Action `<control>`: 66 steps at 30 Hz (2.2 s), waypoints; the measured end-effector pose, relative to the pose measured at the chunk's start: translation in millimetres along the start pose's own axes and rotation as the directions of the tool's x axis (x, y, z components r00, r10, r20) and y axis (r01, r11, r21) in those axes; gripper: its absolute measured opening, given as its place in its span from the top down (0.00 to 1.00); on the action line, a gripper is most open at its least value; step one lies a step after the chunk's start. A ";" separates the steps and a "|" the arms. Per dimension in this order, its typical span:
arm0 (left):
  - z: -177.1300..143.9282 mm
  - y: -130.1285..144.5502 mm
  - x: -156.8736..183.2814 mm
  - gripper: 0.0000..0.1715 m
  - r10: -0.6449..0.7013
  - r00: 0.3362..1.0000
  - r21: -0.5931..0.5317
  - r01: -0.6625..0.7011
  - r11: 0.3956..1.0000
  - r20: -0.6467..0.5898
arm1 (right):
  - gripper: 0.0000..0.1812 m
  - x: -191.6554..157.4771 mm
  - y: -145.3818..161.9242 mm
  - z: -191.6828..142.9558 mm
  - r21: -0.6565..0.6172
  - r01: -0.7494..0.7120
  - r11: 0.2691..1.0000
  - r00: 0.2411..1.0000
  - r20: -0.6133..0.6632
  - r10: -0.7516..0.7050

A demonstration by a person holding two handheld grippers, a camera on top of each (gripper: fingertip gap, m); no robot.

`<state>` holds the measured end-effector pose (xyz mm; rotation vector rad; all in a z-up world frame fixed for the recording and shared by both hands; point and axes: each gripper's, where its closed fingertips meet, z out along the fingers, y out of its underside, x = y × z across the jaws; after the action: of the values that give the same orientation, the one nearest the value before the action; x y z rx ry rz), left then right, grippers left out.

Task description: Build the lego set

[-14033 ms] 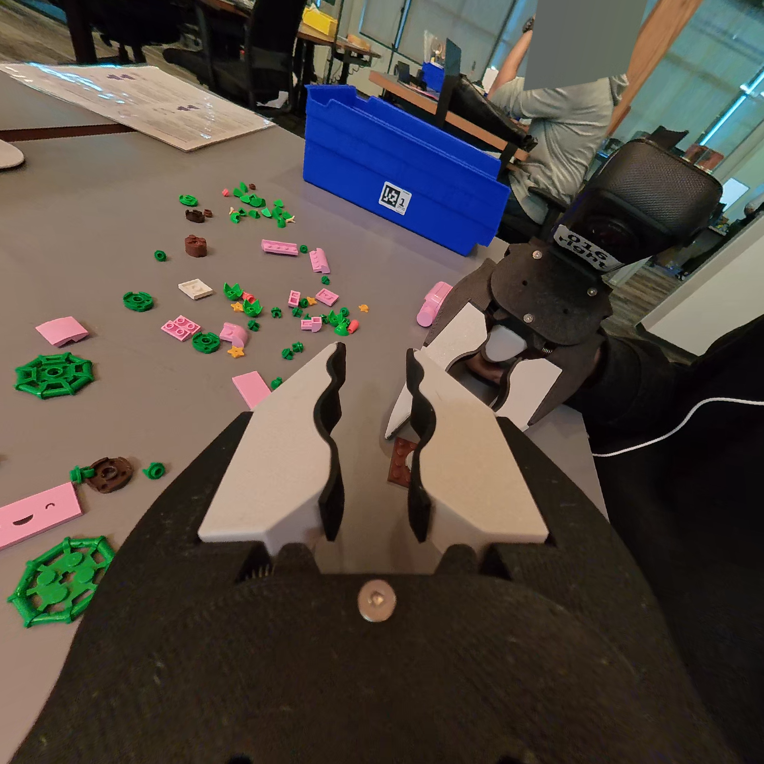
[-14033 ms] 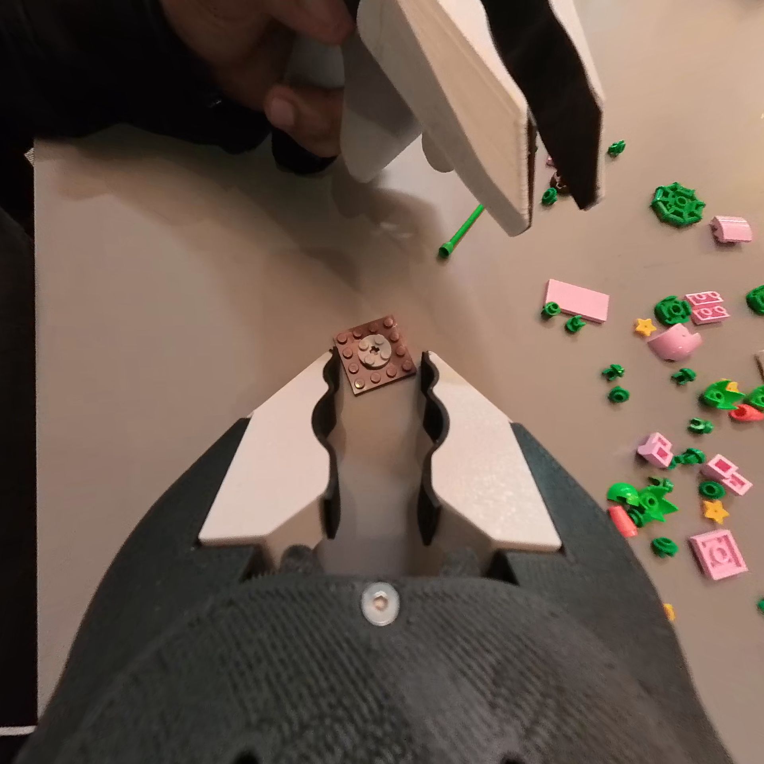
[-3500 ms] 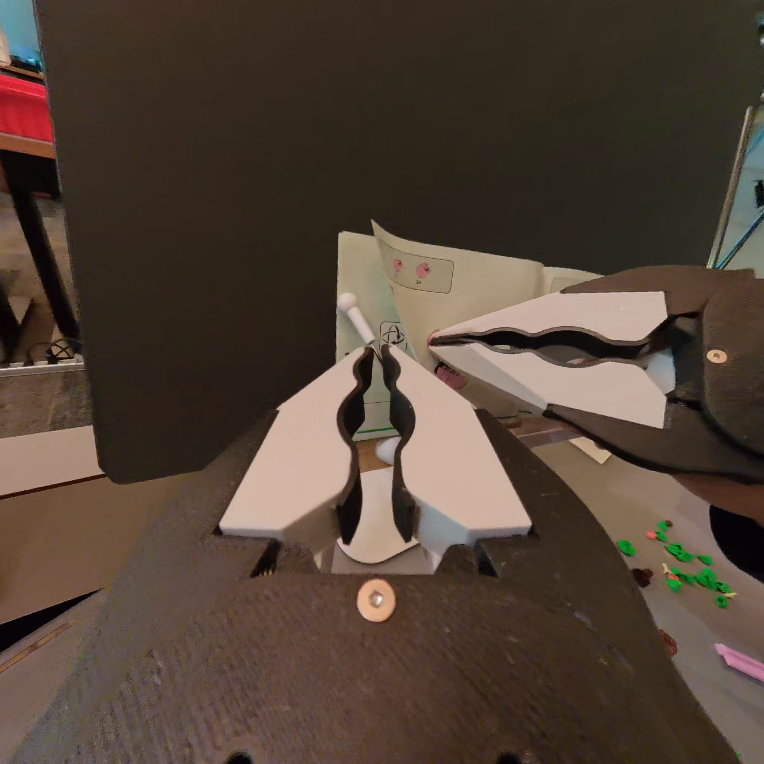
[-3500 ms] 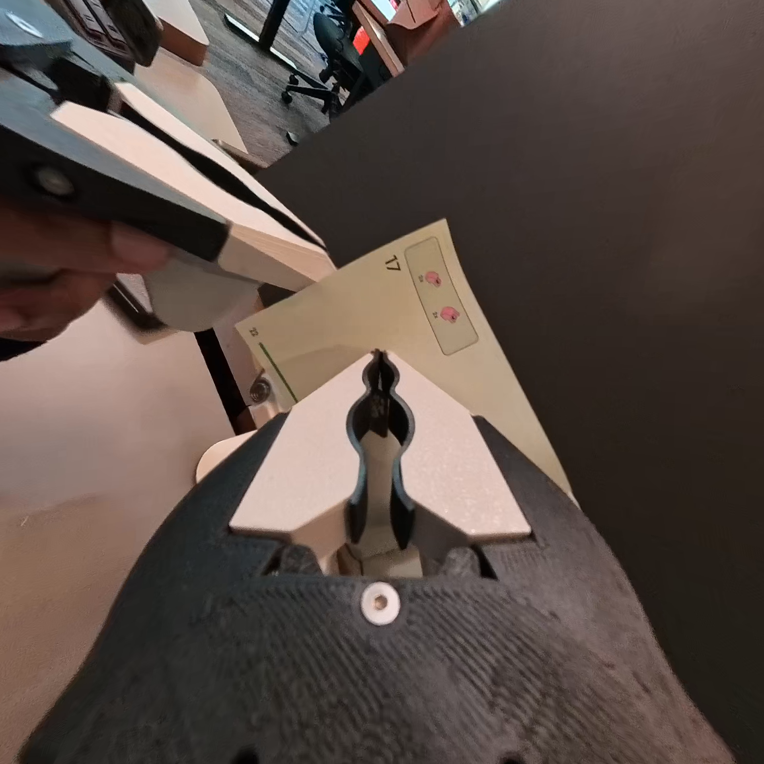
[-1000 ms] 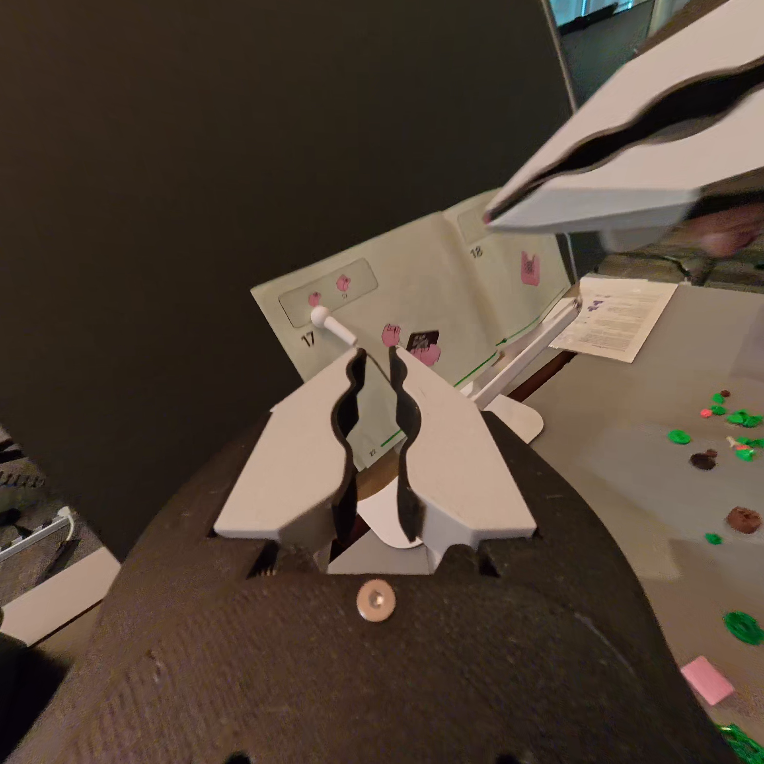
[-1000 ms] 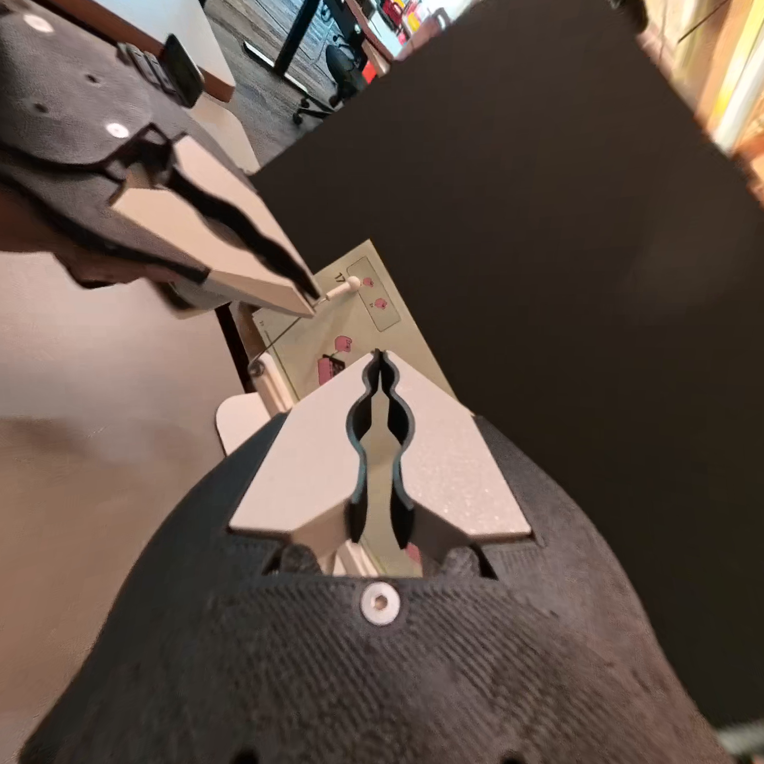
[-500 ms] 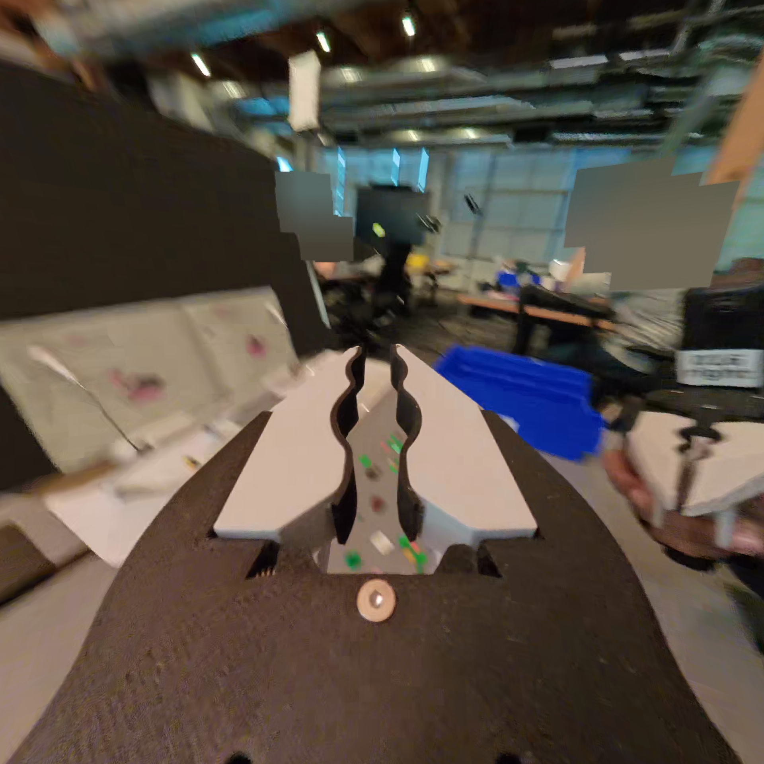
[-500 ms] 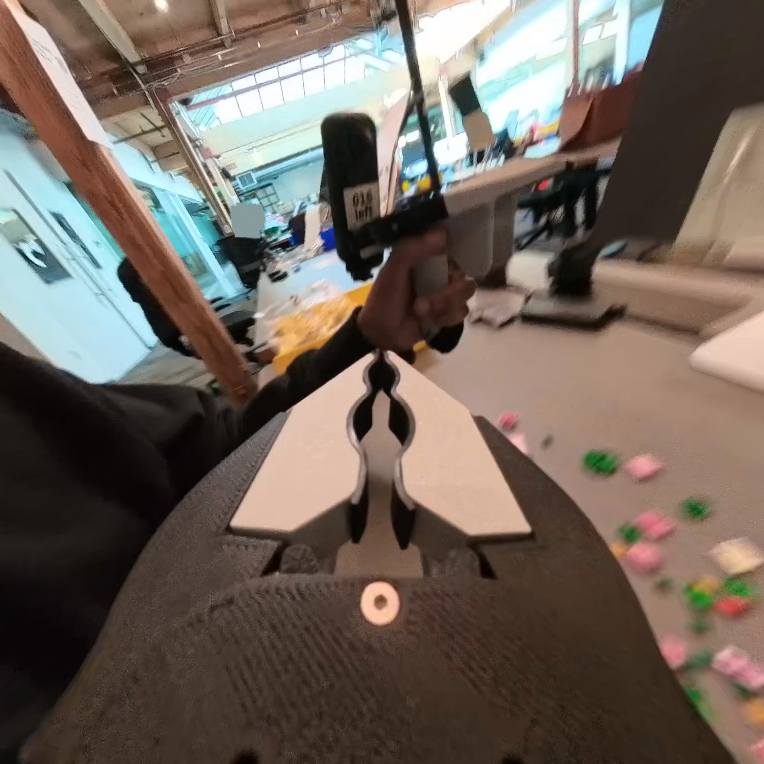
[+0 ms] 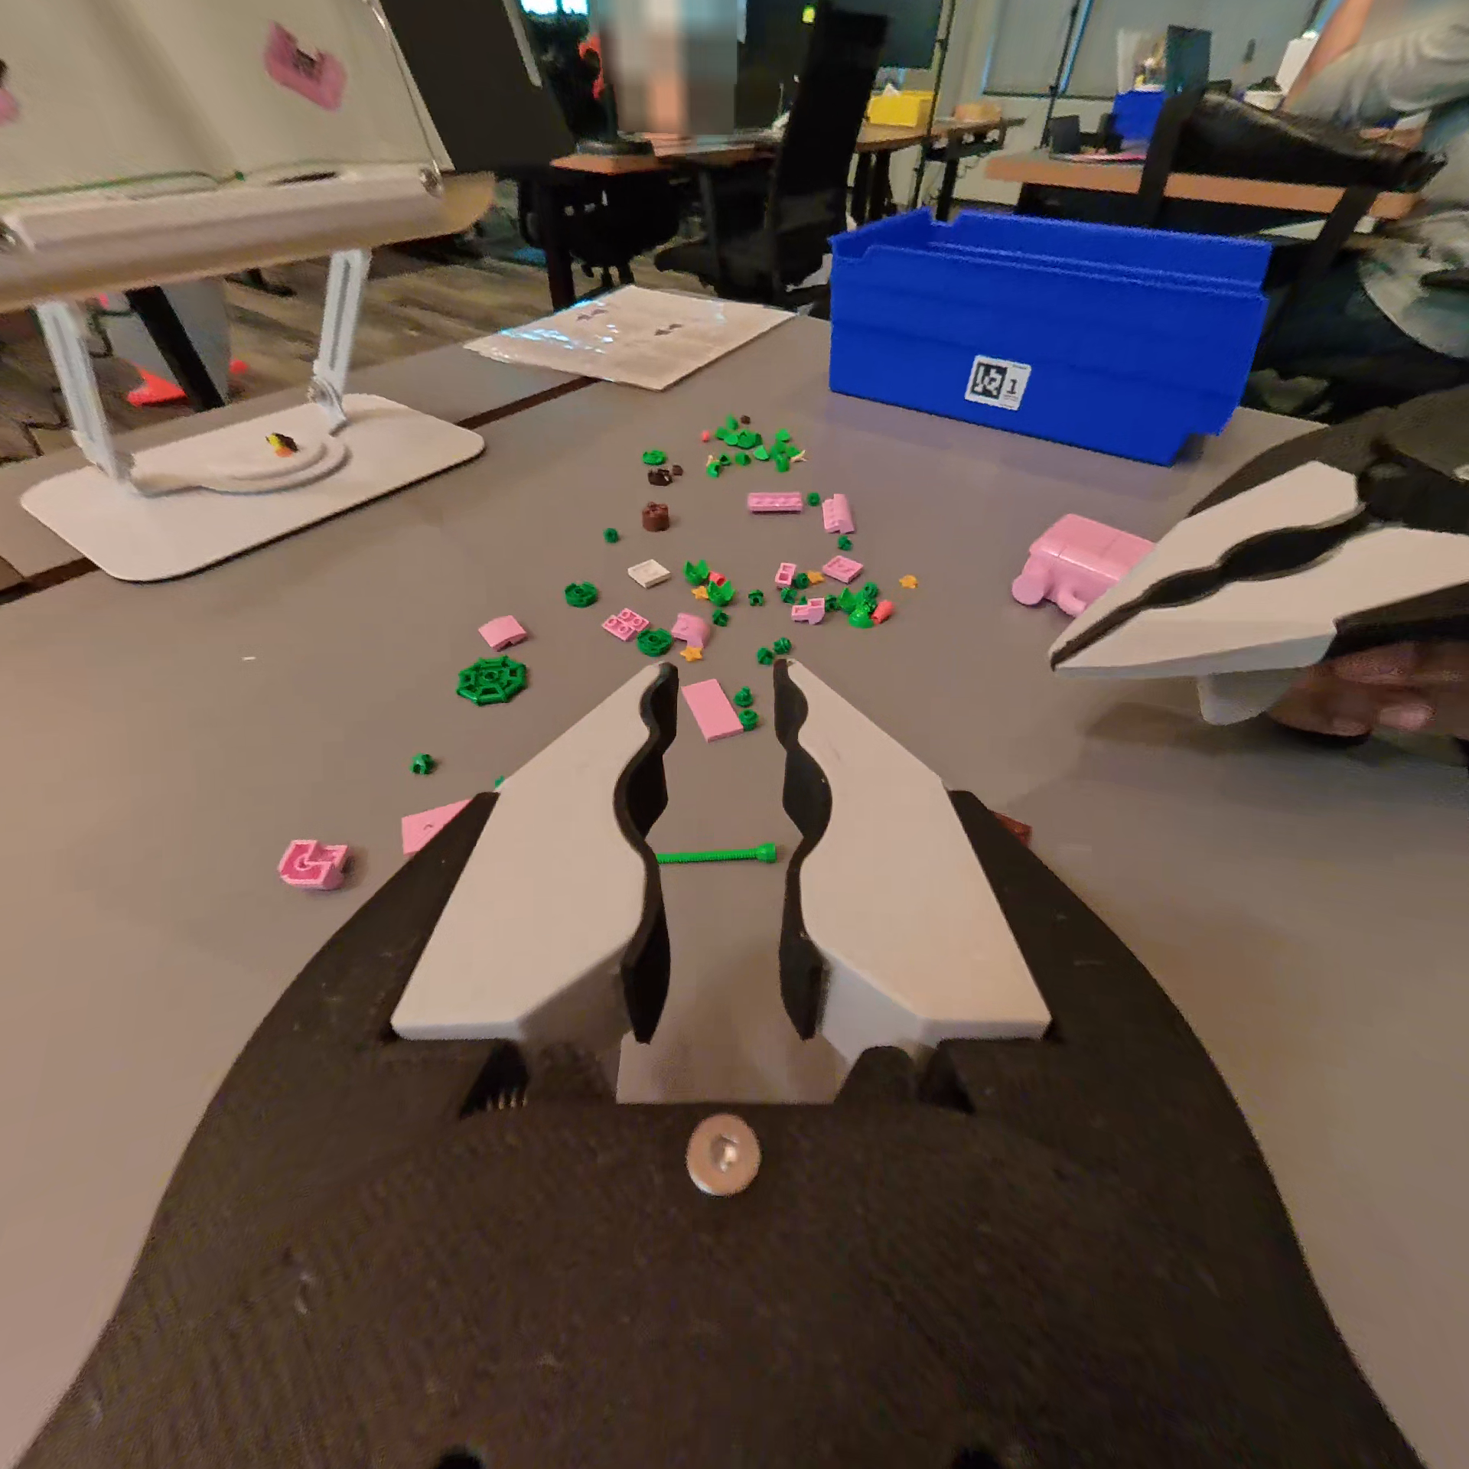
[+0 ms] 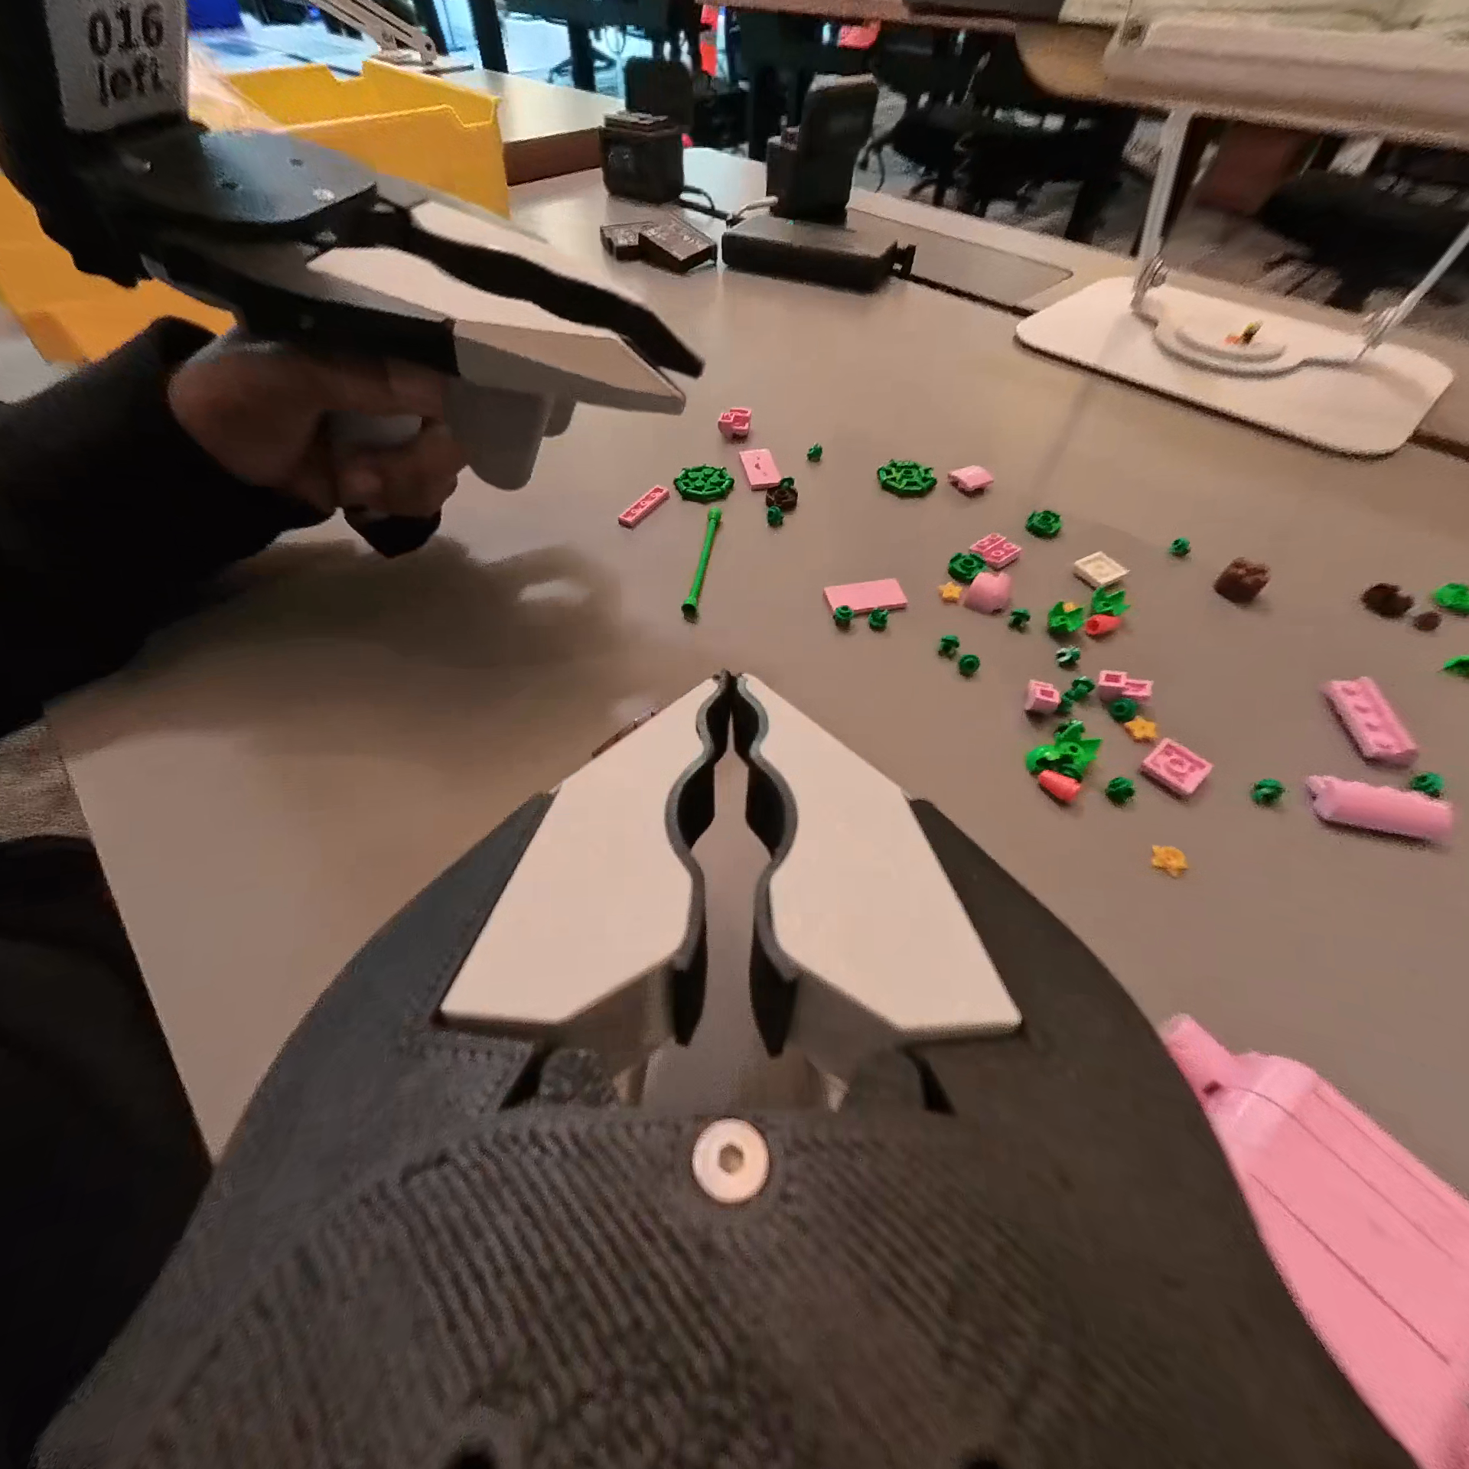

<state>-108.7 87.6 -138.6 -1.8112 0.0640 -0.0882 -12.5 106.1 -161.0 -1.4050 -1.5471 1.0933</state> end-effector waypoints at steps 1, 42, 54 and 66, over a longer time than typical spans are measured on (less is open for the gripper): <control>1.2 2.4 0.2 0.87 -0.001 1.000 -0.009 0.001 1.000 -0.001 | 1.00 2.2 1.6 1.4 -0.012 -0.035 0.999 0.999 0.012 0.035; 67.8 1.6 8.3 0.84 0.251 0.965 -0.122 -0.260 0.958 -0.079 | 0.89 115.0 -39.9 82.0 -0.182 0.195 0.964 0.978 0.104 -0.179; 64.8 -1.7 8.1 0.84 0.159 0.982 -0.094 -0.169 0.981 -0.105 | 0.82 111.0 1.2 97.3 -0.318 0.158 0.935 0.981 0.163 -0.110; 68.1 4.9 7.5 0.84 0.143 0.983 -0.112 -0.155 0.982 -0.111 | 0.84 114.6 20.5 107.9 -0.398 0.219 0.891 0.966 0.217 -0.140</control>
<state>-94.8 151.6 -159.3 -1.9151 0.2833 -0.0716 -118.0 209.9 -218.2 -1.4250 -2.0982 0.8231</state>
